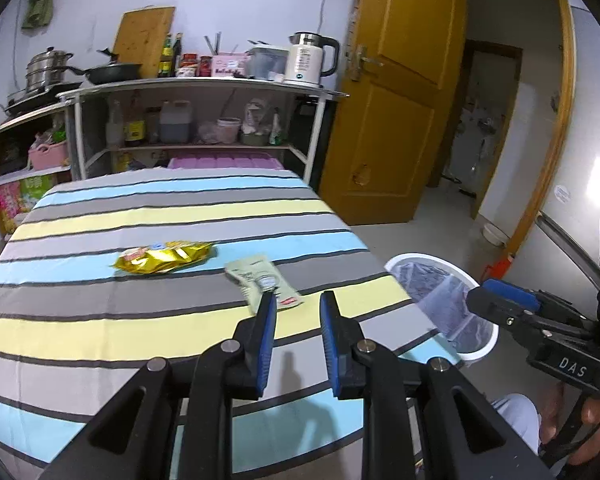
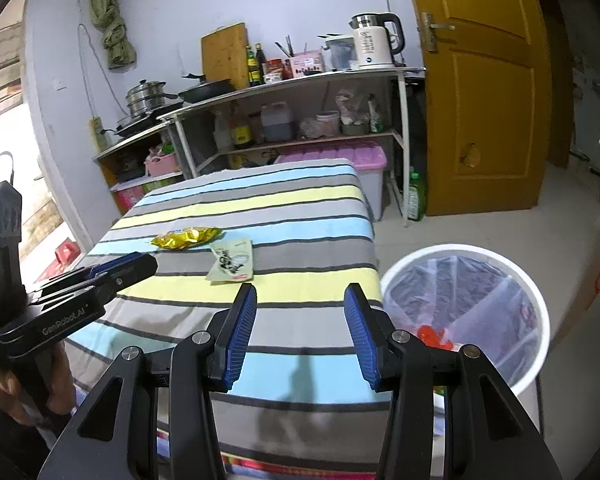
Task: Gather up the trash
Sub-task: 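Move both grippers back over the table toward the yellow chip bag and paper packet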
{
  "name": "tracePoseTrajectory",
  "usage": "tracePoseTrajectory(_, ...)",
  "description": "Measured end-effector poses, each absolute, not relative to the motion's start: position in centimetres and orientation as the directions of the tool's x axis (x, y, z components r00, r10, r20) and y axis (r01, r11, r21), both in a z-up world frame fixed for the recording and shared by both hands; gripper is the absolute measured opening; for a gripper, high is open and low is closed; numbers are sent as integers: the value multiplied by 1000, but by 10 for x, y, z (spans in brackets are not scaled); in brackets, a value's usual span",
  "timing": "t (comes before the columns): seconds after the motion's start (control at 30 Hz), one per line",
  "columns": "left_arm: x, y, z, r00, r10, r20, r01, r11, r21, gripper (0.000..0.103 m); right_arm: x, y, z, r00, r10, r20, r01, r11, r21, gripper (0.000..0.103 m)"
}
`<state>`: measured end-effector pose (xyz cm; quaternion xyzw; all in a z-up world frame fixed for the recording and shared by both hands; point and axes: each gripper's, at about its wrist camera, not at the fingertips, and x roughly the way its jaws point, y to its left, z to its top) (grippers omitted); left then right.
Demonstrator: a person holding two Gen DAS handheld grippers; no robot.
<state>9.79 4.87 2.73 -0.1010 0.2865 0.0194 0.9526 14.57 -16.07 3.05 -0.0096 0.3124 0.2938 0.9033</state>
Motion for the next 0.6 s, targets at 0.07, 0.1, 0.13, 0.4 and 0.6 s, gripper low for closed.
tracePoseTrajectory(0.07, 96, 55, 25, 832, -5, -555, -114, 977, -179, 23, 147, -155, 29, 623, 534, -571, -549, 819, 167, 47)
tracePoseTrajectory(0.1, 94, 57, 24, 831, 3, -556, -121, 977, -176, 23, 147, -152, 29, 619, 538, -572, -554, 815, 167, 48)
tracePoseTrajectory(0.13, 93, 61, 23, 829, 9, -559, -127, 977, -172, 23, 148, -148, 28, 613, 542, -575, -562, 810, 166, 48)
tracePoseTrajectory(0.4, 86, 84, 18, 818, 54, -572, -180, 969, -167, 23, 153, -120, 19, 559, 565, -607, -604, 779, 170, 48)
tracePoseTrajectory(0.6, 86, 101, 18, 802, 71, -593, -184, 974, -133, 23, 161, -97, 16, 522, 582, -624, -635, 753, 172, 53)
